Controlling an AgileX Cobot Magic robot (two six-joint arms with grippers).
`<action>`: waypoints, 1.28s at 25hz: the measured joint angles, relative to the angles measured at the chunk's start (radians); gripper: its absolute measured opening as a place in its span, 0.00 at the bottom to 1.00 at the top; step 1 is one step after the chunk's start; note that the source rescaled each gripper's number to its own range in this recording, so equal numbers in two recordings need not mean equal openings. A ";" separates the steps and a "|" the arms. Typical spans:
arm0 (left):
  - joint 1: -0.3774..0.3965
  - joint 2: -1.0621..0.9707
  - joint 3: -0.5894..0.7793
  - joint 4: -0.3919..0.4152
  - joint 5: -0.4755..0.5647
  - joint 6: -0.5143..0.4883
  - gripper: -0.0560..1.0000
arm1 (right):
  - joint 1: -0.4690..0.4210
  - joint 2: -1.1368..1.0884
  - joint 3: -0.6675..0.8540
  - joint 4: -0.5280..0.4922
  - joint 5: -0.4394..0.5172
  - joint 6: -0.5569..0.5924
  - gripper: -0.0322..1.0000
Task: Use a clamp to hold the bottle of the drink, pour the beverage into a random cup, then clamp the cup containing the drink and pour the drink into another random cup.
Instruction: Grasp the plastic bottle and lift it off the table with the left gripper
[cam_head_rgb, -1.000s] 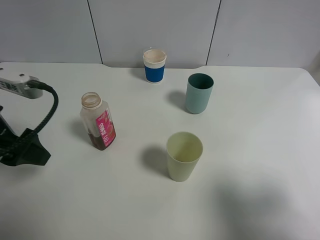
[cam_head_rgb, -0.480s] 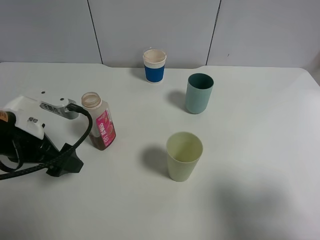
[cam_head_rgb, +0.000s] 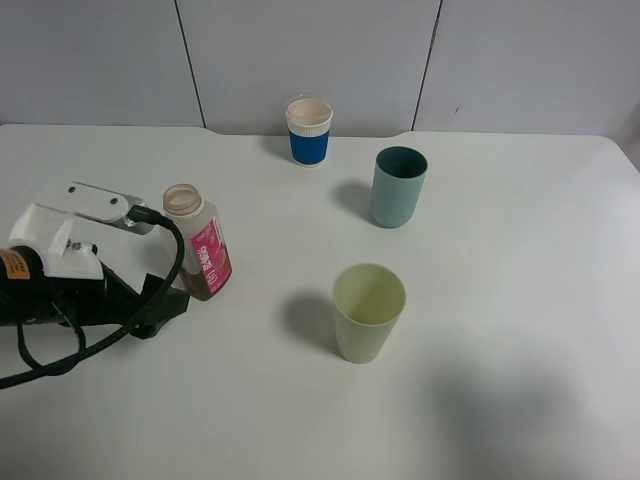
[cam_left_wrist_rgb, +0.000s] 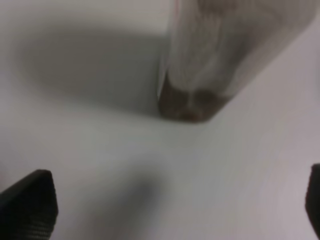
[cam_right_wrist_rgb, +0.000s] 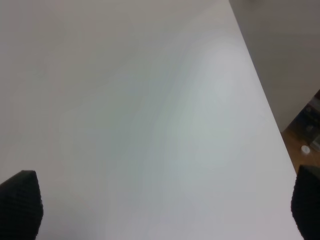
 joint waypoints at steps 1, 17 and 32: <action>-0.003 0.004 0.015 0.003 -0.046 -0.006 0.99 | 0.000 0.000 0.000 0.000 0.000 0.000 1.00; -0.003 0.347 0.092 0.240 -0.672 -0.166 0.98 | 0.000 0.000 0.000 0.000 0.000 0.000 1.00; -0.003 0.636 0.083 0.241 -1.041 -0.167 0.97 | 0.000 0.000 0.000 0.000 0.000 0.000 1.00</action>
